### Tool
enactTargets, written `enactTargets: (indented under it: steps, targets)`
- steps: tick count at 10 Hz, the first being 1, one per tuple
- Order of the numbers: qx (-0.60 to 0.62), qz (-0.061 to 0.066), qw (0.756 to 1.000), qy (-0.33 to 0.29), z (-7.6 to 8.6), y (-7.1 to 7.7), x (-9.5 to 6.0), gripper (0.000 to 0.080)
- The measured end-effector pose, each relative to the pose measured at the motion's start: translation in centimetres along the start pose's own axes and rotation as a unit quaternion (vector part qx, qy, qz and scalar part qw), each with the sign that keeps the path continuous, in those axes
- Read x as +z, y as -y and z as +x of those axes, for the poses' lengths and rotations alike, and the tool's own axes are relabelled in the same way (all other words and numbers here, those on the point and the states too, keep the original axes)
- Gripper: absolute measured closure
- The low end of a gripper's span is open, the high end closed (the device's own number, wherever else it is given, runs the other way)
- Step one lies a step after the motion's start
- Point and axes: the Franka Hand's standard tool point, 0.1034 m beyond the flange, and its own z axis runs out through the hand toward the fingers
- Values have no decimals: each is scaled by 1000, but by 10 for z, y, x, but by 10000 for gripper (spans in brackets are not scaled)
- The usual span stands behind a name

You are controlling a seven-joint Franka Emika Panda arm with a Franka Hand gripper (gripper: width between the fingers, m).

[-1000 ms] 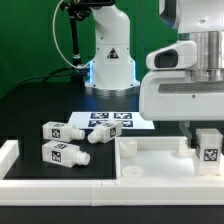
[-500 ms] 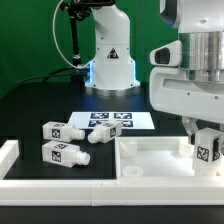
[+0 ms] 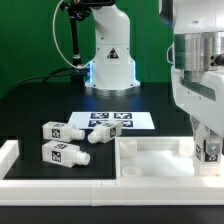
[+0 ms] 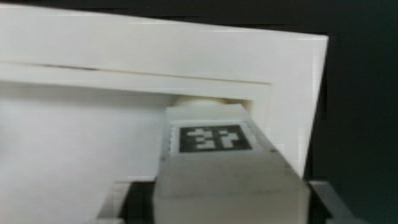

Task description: Assemble one leg

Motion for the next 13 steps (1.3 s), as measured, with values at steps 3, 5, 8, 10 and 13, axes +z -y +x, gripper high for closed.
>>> enactTargets:
  steps: [3, 5, 8, 10, 13]
  targets:
    - [145, 0, 989, 24, 1, 0, 0, 512]
    - [169, 7, 985, 23, 1, -1, 0, 512]
    - [165, 7, 986, 22, 1, -1, 1, 366]
    - [148, 20, 988, 32, -8, 6, -21, 176]
    - [142, 31, 988, 42, -13, 10, -42, 151]
